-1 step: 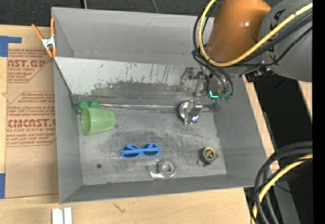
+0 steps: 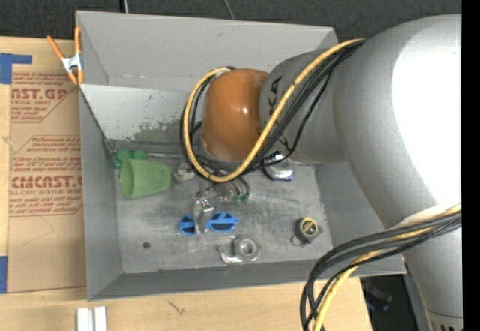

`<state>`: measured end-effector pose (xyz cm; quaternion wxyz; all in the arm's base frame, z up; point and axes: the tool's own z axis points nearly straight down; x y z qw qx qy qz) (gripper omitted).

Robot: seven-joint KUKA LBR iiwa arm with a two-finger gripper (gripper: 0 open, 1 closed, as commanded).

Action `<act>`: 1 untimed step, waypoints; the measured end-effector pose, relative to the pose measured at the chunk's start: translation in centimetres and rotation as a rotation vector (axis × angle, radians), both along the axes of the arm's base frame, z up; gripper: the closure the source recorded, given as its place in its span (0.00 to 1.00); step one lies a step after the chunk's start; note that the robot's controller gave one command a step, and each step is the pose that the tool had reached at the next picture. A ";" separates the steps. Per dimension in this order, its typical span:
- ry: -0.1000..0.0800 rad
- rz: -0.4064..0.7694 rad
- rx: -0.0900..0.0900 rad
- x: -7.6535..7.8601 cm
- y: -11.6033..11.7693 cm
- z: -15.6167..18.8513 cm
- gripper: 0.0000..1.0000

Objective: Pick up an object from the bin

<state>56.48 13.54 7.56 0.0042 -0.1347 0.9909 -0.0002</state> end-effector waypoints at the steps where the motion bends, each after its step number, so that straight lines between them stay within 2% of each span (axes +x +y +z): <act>1: 0.008 0.012 0.000 -3.1 -2.7 2.6 0.00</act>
Offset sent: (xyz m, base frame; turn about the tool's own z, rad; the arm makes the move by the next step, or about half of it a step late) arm -0.0308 -0.0265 0.0244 -0.0139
